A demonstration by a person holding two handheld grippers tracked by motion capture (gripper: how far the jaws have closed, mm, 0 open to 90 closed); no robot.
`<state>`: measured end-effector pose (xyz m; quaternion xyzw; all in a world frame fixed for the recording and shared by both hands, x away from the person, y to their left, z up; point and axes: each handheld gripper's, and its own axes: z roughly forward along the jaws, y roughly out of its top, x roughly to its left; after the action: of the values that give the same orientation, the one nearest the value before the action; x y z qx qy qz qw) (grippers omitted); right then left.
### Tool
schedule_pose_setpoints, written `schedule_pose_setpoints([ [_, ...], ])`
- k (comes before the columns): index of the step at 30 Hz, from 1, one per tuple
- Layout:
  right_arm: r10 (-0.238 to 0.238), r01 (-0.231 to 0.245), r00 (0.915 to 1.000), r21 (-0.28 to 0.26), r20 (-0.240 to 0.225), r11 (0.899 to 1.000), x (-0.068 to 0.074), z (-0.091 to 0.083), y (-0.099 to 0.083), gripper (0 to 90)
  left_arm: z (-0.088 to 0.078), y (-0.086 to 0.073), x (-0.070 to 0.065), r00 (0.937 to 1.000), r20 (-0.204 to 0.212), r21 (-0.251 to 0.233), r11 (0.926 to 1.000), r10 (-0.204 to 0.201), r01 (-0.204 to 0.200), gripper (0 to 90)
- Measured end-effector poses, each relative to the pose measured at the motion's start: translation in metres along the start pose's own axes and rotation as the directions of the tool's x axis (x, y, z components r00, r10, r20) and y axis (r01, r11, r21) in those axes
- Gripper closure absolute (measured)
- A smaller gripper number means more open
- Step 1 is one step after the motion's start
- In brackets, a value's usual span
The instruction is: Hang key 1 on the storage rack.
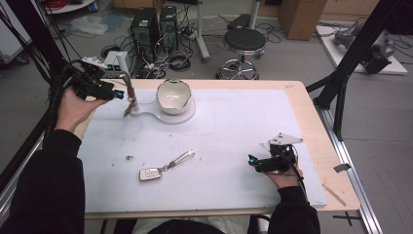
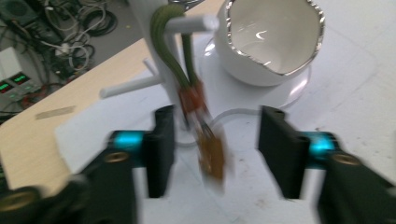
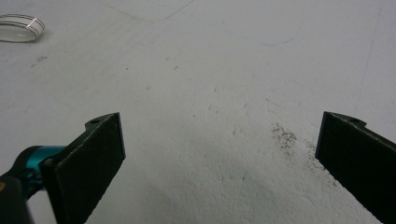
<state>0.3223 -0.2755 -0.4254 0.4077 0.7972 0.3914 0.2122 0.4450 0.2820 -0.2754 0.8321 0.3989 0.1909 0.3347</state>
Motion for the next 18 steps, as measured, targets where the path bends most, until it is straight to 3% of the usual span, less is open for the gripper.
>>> schedule_pose_setpoints([
  [1,0.000,0.000,1.0000,-0.001,0.001,1.000,0.000,0.000,0.000,0.5,0.003,0.000,-0.001,0.9999,0.016,-0.003,1.0000,0.000,0.000,21.1],
  [4,-0.001,0.001,1.0000,0.003,0.004,1.000,0.000,0.000,0.000,0.5,0.004,0.000,-0.001,0.9993,0.037,-0.017,0.9999,0.001,0.000,10.9],
  [6,-0.004,0.004,1.0000,0.003,0.007,1.000,0.001,0.000,0.000,0.5,0.006,0.001,-0.001,0.9986,0.048,-0.029,0.9993,-0.022,0.024,1.7],
  [7,-0.001,0.001,1.0000,0.002,0.007,1.000,0.000,0.000,0.000,0.5,0.005,0.000,-0.001,0.9969,0.072,-0.056,0.9978,-0.032,0.036,1.6],
  [8,-0.001,0.001,1.0000,0.002,0.007,1.000,0.000,0.000,0.000,0.5,0.005,0.000,-0.001,0.9969,0.072,-0.056,0.9978,-0.032,0.036,1.6],
  [9,-0.005,0.005,0.9999,-0.003,0.009,1.000,0.000,0.000,0.000,0.5,0.004,-0.003,-0.001,0.9951,0.089,-0.091,0.9946,-0.043,0.051,1.7],
  [11,-0.003,0.003,0.9999,-0.003,0.010,1.000,0.000,-0.001,0.000,0.5,0.004,-0.006,-0.001,0.9941,0.094,-0.115,0.9913,-0.054,0.064,1.7],
  [18,-0.001,0.001,0.9999,-0.006,0.012,1.000,0.000,-0.001,0.000,0.5,0.004,-0.018,0.001,0.9919,0.106,-0.133,0.9875,-0.070,0.084,1.7],
])
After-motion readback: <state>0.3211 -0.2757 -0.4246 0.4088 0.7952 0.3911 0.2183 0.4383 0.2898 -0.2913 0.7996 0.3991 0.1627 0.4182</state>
